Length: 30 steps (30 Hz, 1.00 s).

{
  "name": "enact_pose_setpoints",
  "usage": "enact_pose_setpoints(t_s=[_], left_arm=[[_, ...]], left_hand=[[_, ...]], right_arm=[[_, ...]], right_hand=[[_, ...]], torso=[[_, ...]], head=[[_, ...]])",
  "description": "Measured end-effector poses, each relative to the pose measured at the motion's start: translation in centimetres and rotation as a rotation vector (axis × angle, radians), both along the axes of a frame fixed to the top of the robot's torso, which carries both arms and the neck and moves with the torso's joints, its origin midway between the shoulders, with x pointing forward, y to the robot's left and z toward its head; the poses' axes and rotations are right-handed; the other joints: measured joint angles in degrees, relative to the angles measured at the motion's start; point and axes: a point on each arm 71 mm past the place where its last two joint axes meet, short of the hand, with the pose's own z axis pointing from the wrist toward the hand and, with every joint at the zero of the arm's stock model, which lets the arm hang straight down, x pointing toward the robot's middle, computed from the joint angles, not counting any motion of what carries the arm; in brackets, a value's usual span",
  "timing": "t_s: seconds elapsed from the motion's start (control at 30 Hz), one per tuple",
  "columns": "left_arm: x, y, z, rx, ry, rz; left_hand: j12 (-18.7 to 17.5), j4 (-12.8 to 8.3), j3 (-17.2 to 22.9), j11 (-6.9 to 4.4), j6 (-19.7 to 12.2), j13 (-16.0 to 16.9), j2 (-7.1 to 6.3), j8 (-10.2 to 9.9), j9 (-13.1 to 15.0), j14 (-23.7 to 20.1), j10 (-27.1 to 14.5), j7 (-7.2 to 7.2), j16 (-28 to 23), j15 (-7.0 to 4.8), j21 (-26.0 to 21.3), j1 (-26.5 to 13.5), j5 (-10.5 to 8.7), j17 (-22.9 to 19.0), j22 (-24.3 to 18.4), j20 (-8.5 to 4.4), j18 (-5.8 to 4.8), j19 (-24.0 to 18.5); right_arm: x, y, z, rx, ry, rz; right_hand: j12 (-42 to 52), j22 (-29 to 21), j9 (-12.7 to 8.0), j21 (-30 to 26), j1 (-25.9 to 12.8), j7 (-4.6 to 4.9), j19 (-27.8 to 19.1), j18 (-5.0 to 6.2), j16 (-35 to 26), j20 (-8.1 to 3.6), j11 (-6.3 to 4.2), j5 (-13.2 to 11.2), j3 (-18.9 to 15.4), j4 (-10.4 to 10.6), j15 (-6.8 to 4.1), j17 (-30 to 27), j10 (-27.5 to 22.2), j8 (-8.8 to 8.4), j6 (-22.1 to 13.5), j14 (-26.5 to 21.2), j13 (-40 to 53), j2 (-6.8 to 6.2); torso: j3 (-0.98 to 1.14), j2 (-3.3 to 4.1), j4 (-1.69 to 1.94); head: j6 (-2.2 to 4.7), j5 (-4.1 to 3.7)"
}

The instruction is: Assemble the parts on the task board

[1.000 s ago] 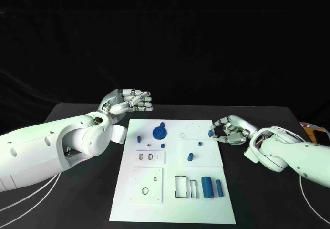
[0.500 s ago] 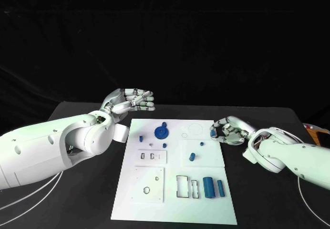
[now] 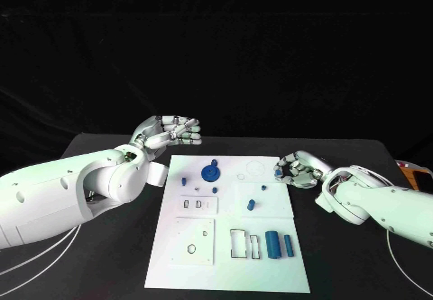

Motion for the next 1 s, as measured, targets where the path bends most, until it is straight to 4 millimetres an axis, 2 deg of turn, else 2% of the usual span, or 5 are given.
enact_pose_setpoints(t_s=[0.93, 1.0], left_arm=[[0.00, 0.03, -0.04, 0.002, 0.006, 0.000], [0.00, 0.03, -0.05, 0.002, 0.006, 0.000]], left_hand=[[0.00, 0.03, 0.03, 0.00, 0.00, -0.01, 0.00, 0.00, -0.01, 0.00, 0.00, 0.00, 0.01, 0.00, 0.00, 0.00, 0.00, 0.01, 0.01, 0.00, 0.00, 0.00], [0.00, 0.03, 0.03, 0.00, 0.00, -0.01, 0.00, 0.00, -0.01, 0.00, 0.00, 0.00, 0.01, 0.00, 0.00, 0.00, 0.00, 0.01, 0.01, 0.00, -0.01, 0.00]], right_arm=[[0.09, 0.09, -0.33, -0.019, -0.006, -0.015], [0.08, 0.09, -0.34, -0.020, -0.008, -0.016]], right_hand=[[0.00, -0.02, 0.01, 0.50, -0.02, 0.01, 0.34, 0.00, 0.00, -0.34, -0.06, -0.74, 1.19, -0.55, 0.00, -0.02, 0.06, 0.23, 0.39, 0.00, -0.02, 0.43], [0.00, -0.02, 0.04, 0.67, 0.15, -0.27, 0.43, 0.01, 0.00, -0.43, -0.21, -0.75, 1.21, -0.57, 0.00, -0.02, 0.21, 0.23, 0.67, 0.00, -0.02, 0.60]], torso=[[0.05, 0.01, -0.01], [0.05, 0.01, 0.00]], head=[[-0.14, 0.15], [-0.17, 0.15]])
